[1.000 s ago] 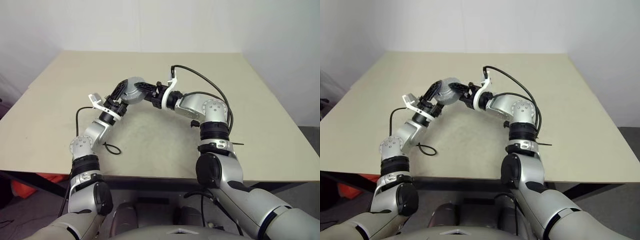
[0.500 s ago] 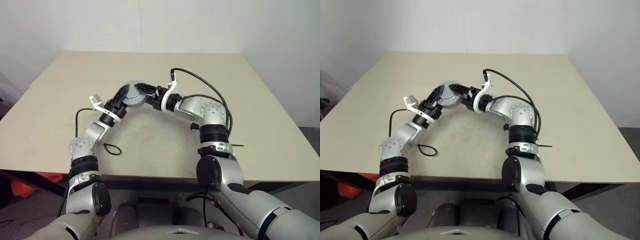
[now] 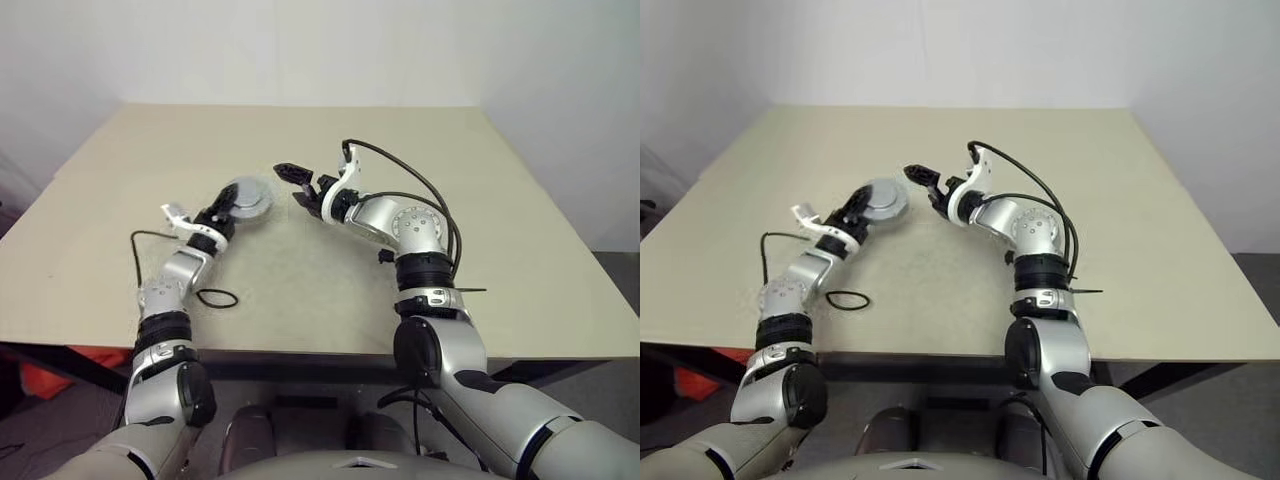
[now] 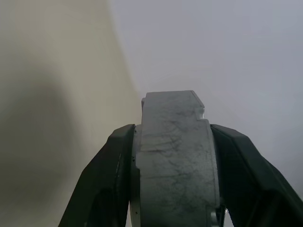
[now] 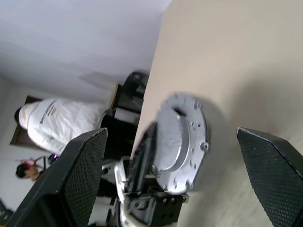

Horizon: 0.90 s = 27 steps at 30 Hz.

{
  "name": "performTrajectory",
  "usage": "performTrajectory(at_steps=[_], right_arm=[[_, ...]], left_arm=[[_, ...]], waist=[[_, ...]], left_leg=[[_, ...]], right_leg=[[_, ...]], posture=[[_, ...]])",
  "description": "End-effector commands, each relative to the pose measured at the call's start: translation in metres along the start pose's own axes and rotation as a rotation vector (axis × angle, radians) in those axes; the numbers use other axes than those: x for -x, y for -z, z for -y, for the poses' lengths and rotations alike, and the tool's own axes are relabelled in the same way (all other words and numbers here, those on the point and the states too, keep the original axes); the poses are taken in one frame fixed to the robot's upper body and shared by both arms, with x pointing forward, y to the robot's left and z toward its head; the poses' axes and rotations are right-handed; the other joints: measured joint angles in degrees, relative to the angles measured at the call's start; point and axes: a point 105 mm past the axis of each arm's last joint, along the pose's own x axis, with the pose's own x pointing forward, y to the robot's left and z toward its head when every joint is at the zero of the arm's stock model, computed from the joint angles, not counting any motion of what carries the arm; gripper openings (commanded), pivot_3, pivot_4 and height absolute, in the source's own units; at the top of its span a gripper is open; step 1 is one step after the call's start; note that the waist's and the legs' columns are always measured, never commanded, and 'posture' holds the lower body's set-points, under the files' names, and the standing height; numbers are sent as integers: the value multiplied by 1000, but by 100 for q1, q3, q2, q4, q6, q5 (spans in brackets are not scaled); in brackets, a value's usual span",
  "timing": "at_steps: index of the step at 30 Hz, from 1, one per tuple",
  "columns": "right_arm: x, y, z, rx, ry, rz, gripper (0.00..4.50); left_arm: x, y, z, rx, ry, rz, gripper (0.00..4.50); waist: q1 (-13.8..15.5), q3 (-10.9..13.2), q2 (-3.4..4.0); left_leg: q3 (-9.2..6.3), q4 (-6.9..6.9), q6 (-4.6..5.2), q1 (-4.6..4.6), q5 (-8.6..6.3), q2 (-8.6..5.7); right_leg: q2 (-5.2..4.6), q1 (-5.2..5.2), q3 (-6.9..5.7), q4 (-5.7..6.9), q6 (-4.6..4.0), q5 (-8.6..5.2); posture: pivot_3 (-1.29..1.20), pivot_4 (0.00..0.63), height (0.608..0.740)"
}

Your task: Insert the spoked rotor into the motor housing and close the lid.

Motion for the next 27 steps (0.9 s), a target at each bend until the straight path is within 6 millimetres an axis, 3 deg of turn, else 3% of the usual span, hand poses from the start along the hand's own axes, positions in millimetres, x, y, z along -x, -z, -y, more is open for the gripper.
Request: performTrajectory(at_steps=[1, 12, 19, 27], right_arm=[[2, -6, -10, 37, -34, 32, 4462], [4, -7, -3, 43, -11, 37, 4462], [3, -3, 2, 51, 3, 21, 4500], [2, 2, 3, 66, -2, -24, 4500]], left_arm=[[-1, -36, 14, -82, 15, 135, 2264], [20, -84, -6, -195, -116, 308, 2264], [30, -104, -6, -261, -154, 359, 4463], [37, -143, 24, -399, -118, 426, 4463]], waist=[[18, 1, -3], [33, 1, -17], [27, 1, -18], [23, 0, -19]], left_leg=[[-1, 0, 0, -2, 0, 0], [-3, 7, 0, -4, 0, -1], [-3, 9, -2, 1, 1, -1], [-3, 9, -12, 11, 7, 0]], right_leg=[[0, 0, -1, 0, 0, 0], [-2, 1, 0, 6, -1, 0], [-2, 1, 1, 15, -2, 0], [-2, 2, 1, 27, -2, -1]], posture=[[0, 0, 740], [0, 0, 740], [0, 0, 740], [0, 0, 740]])
